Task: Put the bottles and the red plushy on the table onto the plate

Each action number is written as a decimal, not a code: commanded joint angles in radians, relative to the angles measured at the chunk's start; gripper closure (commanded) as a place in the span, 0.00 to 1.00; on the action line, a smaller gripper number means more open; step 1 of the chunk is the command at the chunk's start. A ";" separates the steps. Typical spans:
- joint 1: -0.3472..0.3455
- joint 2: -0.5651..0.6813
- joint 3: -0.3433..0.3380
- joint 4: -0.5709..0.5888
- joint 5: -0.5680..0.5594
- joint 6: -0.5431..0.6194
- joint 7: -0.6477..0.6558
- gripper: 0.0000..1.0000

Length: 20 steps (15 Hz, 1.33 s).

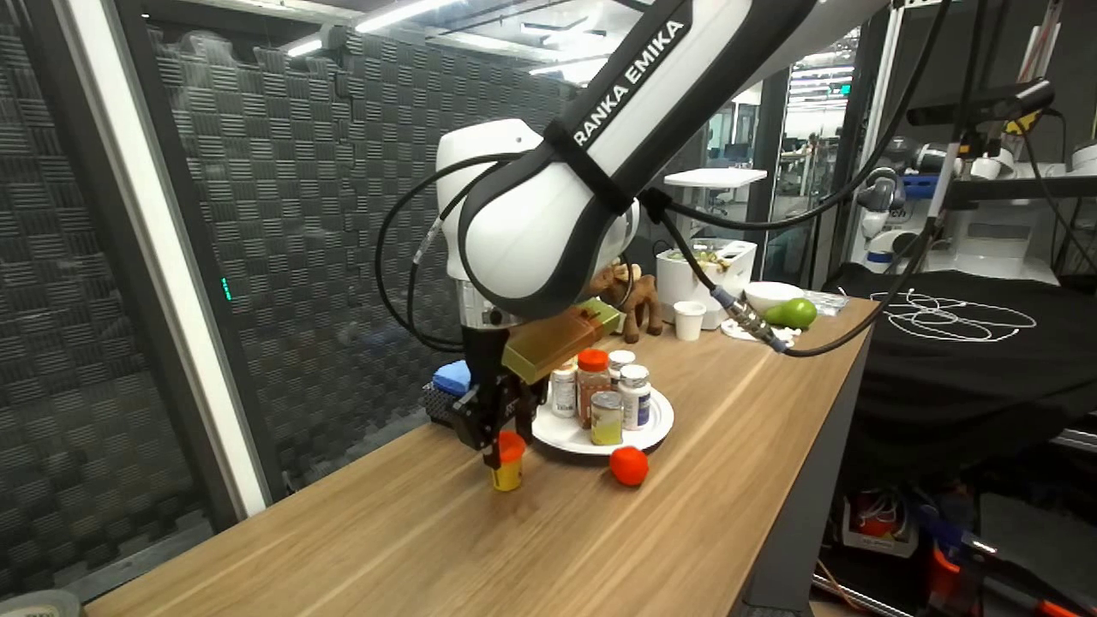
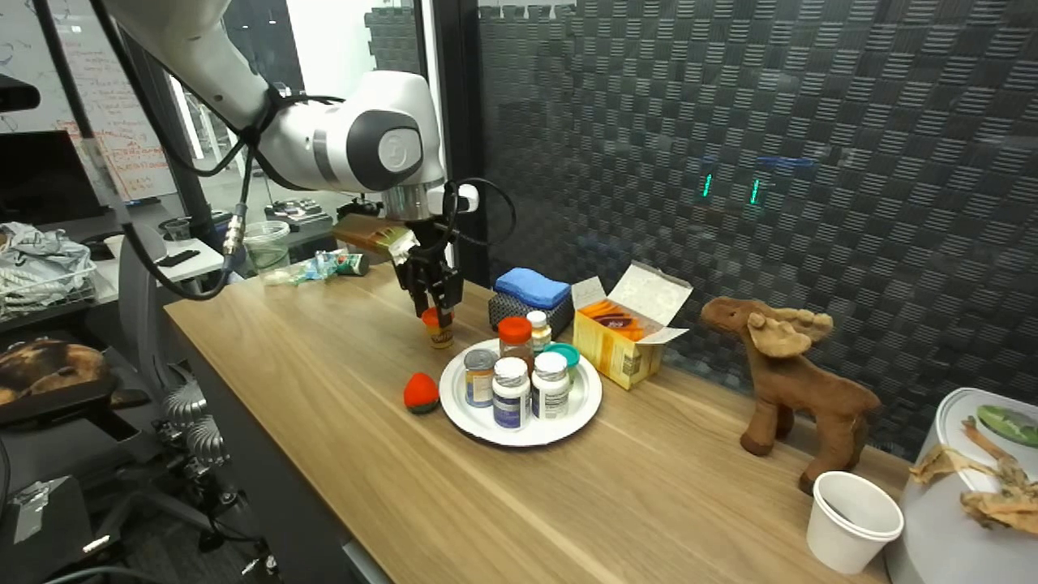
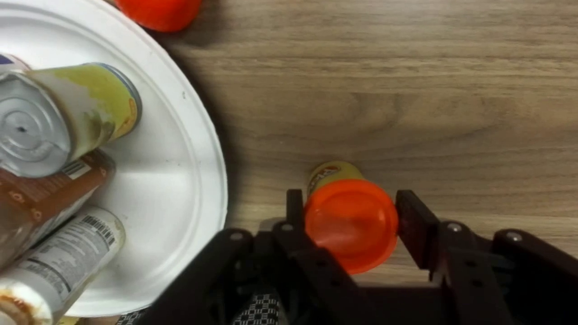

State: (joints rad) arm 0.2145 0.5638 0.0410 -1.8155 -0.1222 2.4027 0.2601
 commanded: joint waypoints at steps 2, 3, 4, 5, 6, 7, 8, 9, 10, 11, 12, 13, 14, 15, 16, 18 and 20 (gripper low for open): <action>0.017 -0.030 -0.051 0.026 -0.028 -0.014 0.048 0.71; 0.021 -0.038 -0.064 0.026 -0.039 -0.021 0.063 0.71; 0.025 -0.041 -0.079 0.026 -0.053 -0.022 0.082 0.71; 0.029 -0.042 -0.095 0.027 -0.066 -0.031 0.109 0.71; 0.030 -0.041 -0.108 0.030 -0.075 -0.041 0.133 0.71; 0.035 -0.037 -0.123 0.034 -0.088 -0.052 0.165 0.71; 0.036 -0.033 -0.133 0.038 -0.098 -0.068 0.193 0.71; 0.037 -0.030 -0.141 0.045 -0.104 -0.083 0.215 0.71; 0.036 -0.028 -0.146 0.050 -0.107 -0.097 0.232 0.71; 0.036 -0.024 -0.151 0.058 -0.115 -0.108 0.249 0.71; 0.035 -0.021 -0.154 0.066 -0.120 -0.121 0.265 0.71; 0.034 -0.017 -0.157 0.074 -0.122 -0.131 0.277 0.71; 0.031 -0.014 -0.157 0.080 -0.120 -0.141 0.286 0.71; 0.029 -0.012 -0.156 0.085 -0.118 -0.153 0.292 0.71; 0.027 -0.012 -0.153 0.088 -0.114 -0.161 0.296 0.71; 0.027 -0.009 -0.149 0.093 -0.112 -0.173 0.303 0.71; 0.026 -0.005 -0.146 0.094 -0.112 -0.177 0.304 0.71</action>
State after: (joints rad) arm 0.2294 0.5476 -0.1007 -1.7562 -0.2201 2.2587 0.5372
